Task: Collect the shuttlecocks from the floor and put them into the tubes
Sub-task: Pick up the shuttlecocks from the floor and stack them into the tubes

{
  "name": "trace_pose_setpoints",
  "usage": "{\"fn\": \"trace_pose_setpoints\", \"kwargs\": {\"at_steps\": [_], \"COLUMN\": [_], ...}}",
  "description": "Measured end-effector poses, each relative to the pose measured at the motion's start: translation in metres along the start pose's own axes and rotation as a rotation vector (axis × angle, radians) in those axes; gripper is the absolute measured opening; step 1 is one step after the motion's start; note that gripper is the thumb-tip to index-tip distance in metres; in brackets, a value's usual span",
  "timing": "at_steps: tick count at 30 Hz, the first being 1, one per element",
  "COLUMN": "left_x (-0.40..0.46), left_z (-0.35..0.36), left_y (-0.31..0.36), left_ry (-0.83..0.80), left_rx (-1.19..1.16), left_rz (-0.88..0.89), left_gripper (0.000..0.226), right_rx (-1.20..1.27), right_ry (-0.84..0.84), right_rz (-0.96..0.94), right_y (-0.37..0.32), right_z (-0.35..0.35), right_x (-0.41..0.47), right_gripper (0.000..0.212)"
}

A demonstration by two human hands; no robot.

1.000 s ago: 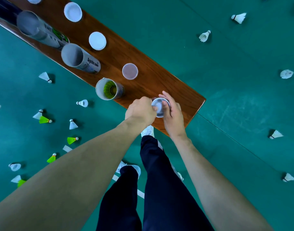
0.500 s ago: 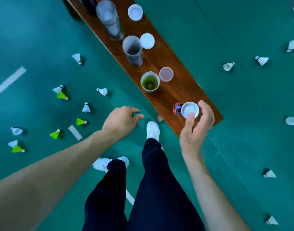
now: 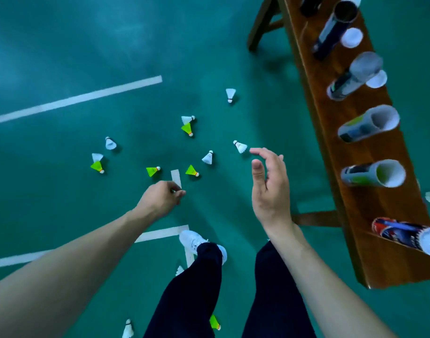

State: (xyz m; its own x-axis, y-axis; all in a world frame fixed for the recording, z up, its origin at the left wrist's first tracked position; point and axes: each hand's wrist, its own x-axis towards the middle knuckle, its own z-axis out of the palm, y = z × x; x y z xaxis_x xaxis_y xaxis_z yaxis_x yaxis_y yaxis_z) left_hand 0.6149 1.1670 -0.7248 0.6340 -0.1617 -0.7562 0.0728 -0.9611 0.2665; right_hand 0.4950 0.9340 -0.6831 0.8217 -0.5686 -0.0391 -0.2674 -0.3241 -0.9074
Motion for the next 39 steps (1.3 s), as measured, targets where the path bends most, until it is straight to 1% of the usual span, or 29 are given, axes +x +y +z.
{"fn": "trace_pose_setpoints", "kwargs": {"at_steps": [3,5,8,11,14,17,19,21,23,25,27,28,29,31,32,35,36,37,38,39], "left_x": [0.033,0.064,0.117,0.175,0.234,0.293,0.336,0.379,0.418,0.458,0.491,0.502,0.512,0.528,0.535,0.546,0.547,0.546,0.544,0.539], "left_z": [-0.010,-0.008,0.008,0.034,0.062,0.088,0.105,0.120,0.130,0.140,0.149,0.154,0.158,0.165,0.167,0.176,0.179,0.182,0.184,0.184], "left_y": [-0.064,-0.108,-0.164,-0.218,-0.259,-0.291,-0.309,-0.324,-0.337,-0.347,-0.355,-0.356,-0.357,-0.356,-0.355,-0.355,-0.355,-0.356,-0.357,-0.358], "left_ry": [0.004,0.014,0.048,0.136,0.186,0.198,0.225,0.246,0.237,0.248,0.289,0.302,0.314,0.343,0.367,0.477,0.507,0.521,0.529,0.530], "left_rx": [-0.050,-0.096,-0.131,-0.150,-0.182,-0.217,-0.289,-0.359,-0.384,-0.407,-0.459,-0.498,-0.544,-0.627,-0.647,-0.623,-0.619,-0.620,-0.621,-0.622], "left_rz": [-0.069,-0.125,-0.188,-0.230,-0.257,-0.283,-0.310,-0.359,-0.394,-0.429,-0.470,-0.491,-0.507,-0.524,-0.525,-0.510,-0.503,-0.498,-0.485,-0.457], "left_gripper": [0.024,0.026,0.025,0.022,0.022,0.028,0.030,0.024,0.020,0.022,0.029,0.033,0.039,0.044,0.043,0.026,0.018,0.012,0.008,0.007], "right_rx": [-0.008,-0.021,-0.073,-0.195,-0.392,-0.708,-0.875,-0.997,-1.069,-1.071,-1.093,-1.138,-1.191,-1.285,-1.301,-1.263,-1.253,-1.233,-1.192,-1.147], "right_ry": [-0.090,-0.147,-0.260,-0.457,-0.722,-0.965,-1.094,-1.172,-1.193,-1.142,-1.123,-1.147,-1.179,-1.267,-1.305,-1.364,-1.360,-1.361,-1.352,-1.310], "right_rz": [-0.018,-0.031,-0.040,-0.097,-0.179,-0.403,-0.496,-0.496,-0.464,-0.457,-0.449,-0.423,-0.415,-0.407,-0.410,-0.468,-0.499,-0.520,-0.554,-0.573], "right_y": [0.006,0.025,0.068,0.129,0.191,0.252,0.292,0.329,0.359,0.388,0.408,0.414,0.421,0.434,0.439,0.443,0.441,0.438,0.434,0.427], "right_z": [0.057,0.100,0.162,0.236,0.307,0.374,0.414,0.449,0.479,0.506,0.525,0.529,0.533,0.536,0.537,0.536,0.536,0.537,0.539,0.540], "right_x": [0.015,0.026,0.043,0.055,0.062,0.065,0.070,0.079,0.089,0.101,0.111,0.115,0.118,0.121,0.122,0.121,0.119,0.118,0.115,0.113], "right_gripper": [0.061,0.057,0.050,0.039,0.038,0.042,0.040,0.035,0.033,0.036,0.048,0.052,0.050,0.028,0.019,0.014,0.015,0.025,0.034,0.036]}}
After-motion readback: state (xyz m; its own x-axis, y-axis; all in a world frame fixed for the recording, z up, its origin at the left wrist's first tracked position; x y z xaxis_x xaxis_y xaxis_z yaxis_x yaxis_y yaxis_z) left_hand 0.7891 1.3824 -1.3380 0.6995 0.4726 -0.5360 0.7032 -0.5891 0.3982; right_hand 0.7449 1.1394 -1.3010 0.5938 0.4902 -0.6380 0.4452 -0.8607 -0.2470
